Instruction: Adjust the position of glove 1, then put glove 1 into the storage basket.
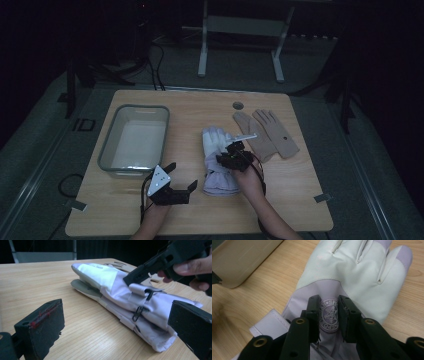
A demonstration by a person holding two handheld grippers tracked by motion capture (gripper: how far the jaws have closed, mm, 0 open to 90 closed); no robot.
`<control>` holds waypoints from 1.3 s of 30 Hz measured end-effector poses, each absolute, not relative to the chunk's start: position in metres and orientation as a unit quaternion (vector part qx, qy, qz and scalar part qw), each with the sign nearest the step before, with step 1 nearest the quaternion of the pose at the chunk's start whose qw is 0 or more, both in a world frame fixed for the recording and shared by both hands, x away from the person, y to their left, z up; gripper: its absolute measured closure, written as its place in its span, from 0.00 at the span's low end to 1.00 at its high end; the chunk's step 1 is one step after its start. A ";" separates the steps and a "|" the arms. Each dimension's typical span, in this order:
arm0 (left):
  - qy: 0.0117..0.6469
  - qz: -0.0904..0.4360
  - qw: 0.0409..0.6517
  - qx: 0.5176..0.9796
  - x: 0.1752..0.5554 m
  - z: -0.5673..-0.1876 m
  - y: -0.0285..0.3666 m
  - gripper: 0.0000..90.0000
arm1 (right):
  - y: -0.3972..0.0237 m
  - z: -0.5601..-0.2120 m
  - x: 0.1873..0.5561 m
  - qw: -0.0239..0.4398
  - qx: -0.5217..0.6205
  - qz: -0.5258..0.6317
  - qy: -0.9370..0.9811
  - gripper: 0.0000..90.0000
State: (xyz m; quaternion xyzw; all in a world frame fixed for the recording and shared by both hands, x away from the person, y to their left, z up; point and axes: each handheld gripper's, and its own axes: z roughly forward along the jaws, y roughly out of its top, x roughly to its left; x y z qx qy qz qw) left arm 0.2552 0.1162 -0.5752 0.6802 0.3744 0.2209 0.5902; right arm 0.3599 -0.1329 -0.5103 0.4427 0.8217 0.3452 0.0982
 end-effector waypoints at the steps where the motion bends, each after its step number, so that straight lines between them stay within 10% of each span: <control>1: 0.376 0.220 0.590 0.680 0.255 -0.575 0.116 0.01 | -0.133 -0.510 0.360 0.095 0.444 0.348 0.820 0.78; 18: 0.420 0.172 0.561 0.692 0.260 -0.569 0.114 0.03 | -0.186 -0.479 0.358 0.099 0.408 0.397 0.816 0.22; 39: 0.444 0.098 0.487 0.746 0.291 -0.541 0.078 0.16 | -0.205 -0.492 0.371 0.042 0.420 0.428 0.799 0.16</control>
